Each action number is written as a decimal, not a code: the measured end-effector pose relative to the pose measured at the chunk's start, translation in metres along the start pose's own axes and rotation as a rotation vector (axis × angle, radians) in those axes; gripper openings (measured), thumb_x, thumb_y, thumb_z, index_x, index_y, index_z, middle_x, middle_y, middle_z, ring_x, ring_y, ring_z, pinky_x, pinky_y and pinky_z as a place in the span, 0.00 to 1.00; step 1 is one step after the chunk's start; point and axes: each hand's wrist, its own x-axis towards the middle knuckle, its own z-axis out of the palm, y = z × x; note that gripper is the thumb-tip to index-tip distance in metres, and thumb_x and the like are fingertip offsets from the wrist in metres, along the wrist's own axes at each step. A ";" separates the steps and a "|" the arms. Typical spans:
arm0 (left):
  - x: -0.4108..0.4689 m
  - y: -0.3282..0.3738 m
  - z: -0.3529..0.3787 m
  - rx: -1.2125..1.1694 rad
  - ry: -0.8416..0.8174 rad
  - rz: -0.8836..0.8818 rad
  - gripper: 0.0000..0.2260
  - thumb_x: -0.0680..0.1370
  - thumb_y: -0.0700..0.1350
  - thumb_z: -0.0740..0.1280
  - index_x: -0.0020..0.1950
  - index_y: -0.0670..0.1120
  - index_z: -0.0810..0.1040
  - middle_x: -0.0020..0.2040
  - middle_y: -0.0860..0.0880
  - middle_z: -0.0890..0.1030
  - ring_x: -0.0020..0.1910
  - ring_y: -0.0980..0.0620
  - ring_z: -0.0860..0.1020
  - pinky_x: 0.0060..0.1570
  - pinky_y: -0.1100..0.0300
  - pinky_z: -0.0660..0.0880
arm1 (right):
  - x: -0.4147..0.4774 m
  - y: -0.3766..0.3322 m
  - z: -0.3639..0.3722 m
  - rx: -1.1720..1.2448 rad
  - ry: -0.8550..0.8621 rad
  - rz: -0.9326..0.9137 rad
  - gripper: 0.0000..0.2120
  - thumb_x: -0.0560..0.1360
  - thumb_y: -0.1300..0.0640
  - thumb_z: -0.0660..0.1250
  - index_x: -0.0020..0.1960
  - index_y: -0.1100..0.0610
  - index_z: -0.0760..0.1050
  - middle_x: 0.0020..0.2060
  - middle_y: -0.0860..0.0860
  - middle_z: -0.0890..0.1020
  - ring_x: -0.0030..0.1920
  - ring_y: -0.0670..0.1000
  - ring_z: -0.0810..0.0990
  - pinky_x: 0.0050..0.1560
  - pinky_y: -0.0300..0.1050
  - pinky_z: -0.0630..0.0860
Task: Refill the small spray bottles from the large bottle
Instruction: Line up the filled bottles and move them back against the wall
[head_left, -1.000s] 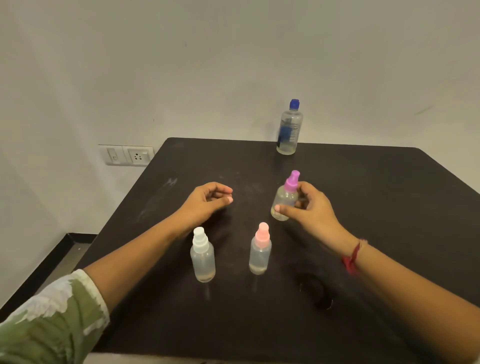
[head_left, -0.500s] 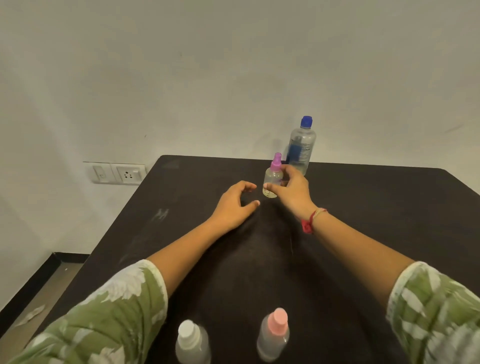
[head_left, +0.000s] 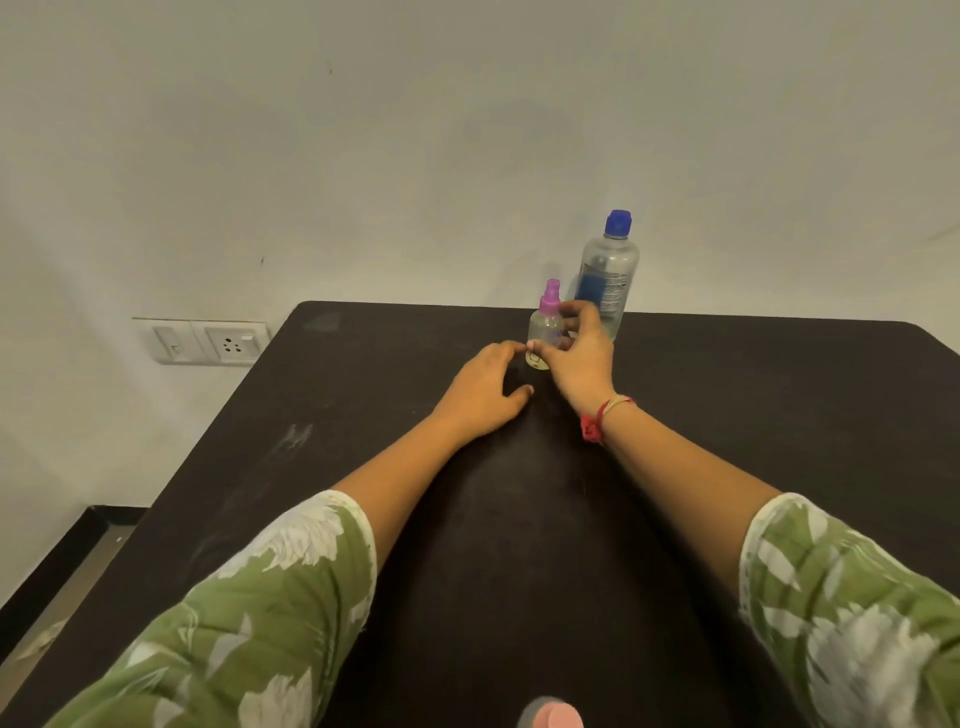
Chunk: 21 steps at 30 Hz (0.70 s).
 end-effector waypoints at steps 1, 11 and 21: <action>0.002 0.000 0.000 0.009 -0.013 -0.001 0.25 0.77 0.46 0.67 0.73 0.45 0.65 0.68 0.43 0.71 0.66 0.47 0.71 0.63 0.58 0.67 | 0.002 0.001 0.001 -0.021 0.017 -0.003 0.26 0.69 0.59 0.75 0.62 0.56 0.68 0.55 0.53 0.79 0.53 0.52 0.80 0.56 0.47 0.78; 0.020 -0.007 0.001 0.121 -0.122 -0.016 0.28 0.80 0.44 0.60 0.78 0.46 0.55 0.74 0.43 0.66 0.76 0.45 0.59 0.72 0.50 0.61 | 0.019 0.000 0.012 -0.243 0.072 -0.093 0.21 0.71 0.59 0.72 0.61 0.61 0.71 0.52 0.58 0.81 0.52 0.56 0.80 0.54 0.47 0.77; 0.036 -0.012 0.002 0.171 -0.122 -0.021 0.27 0.80 0.44 0.58 0.78 0.45 0.54 0.74 0.42 0.66 0.77 0.44 0.57 0.72 0.50 0.59 | 0.036 -0.001 0.027 -0.315 0.075 -0.068 0.20 0.73 0.60 0.70 0.62 0.61 0.70 0.53 0.60 0.80 0.54 0.59 0.79 0.55 0.52 0.76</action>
